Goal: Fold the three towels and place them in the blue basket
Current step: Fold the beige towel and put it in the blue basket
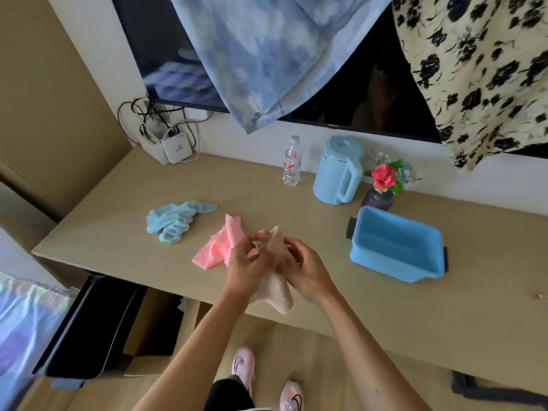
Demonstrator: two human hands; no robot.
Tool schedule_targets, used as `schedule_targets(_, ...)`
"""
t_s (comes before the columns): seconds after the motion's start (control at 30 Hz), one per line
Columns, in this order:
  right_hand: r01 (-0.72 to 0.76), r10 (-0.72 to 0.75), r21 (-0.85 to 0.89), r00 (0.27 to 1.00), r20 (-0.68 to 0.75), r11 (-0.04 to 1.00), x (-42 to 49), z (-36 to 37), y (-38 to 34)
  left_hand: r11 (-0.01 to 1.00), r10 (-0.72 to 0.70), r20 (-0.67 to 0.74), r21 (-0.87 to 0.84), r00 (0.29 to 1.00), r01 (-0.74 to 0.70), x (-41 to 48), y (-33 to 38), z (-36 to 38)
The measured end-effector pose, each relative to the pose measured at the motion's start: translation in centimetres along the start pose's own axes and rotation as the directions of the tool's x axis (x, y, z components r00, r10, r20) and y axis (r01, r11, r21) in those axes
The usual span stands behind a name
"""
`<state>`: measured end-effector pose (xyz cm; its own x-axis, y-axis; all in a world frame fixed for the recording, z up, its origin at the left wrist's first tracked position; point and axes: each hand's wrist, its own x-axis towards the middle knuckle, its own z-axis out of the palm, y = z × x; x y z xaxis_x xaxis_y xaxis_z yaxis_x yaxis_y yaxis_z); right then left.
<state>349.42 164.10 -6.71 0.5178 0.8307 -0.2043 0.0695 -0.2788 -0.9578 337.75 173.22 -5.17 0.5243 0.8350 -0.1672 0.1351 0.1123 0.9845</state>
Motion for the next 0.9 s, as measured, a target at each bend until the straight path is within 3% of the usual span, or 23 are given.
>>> schedule_targets(0.23,-0.147,0.13,-0.057,0.962,-0.239,0.987,6.6,-0.2,2.4,0.989,-0.116,0.136,-0.079,0.984,0.128,7.6,-3.3,0.8)
schedule_targets(0.27,-0.171,0.148,-0.065,0.952,-0.269,0.983,7.4,-0.1,2.8,0.99,-0.136,0.133,-0.025,0.982,0.141,8.8,-4.2,0.6)
schedule_targets(0.33,-0.206,0.173,-0.079,0.935,-0.311,0.975,9.1,0.1,3.5,0.962,-0.167,0.165,0.242,0.972,0.124,11.6,-7.0,0.1)
schedule_targets(0.43,-0.254,0.215,-0.075,0.916,-0.339,0.964,11.4,0.3,4.5,0.691,-0.225,0.299,0.72,0.927,-0.064,14.5,-11.1,-0.8)
schedule_targets(0.5,-0.281,0.241,-0.07,0.906,-0.348,0.957,12.6,0.6,4.9,0.504,-0.304,0.356,0.847,0.883,-0.168,15.7,-13.3,-1.8)
schedule_targets(0.6,-0.299,0.259,-0.057,0.894,-0.366,0.952,14.0,1.0,5.1,0.344,-0.397,0.376,0.907,0.837,-0.244,17.0,-15.7,-4.1)
schedule_targets(0.7,-0.319,0.282,-0.048,0.891,-0.357,0.947,15.3,1.3,5.5,0.246,-0.404,0.352,0.931,0.844,-0.27,18.5,-17.3,-6.6)
schedule_targets(0.83,-0.324,0.296,-0.036,0.9,-0.32,0.945,16.9,1.3,5.9,0.156,-0.379,0.201,0.976,0.903,-0.151,20.9,-16.8,-8.9)
schedule_targets(0.87,-0.322,0.297,-0.033,0.903,-0.312,0.946,17.3,1.2,5.9,0.17,-0.343,0.169,0.979,0.924,-0.115,21.5,-16.2,-8.9)
schedule_targets(0.9,-0.312,0.29,-0.026,0.908,-0.302,0.95,17.6,1.1,5.7,0.246,-0.301,0.143,0.967,0.943,-0.068,22.0,-15.3,-8.6)
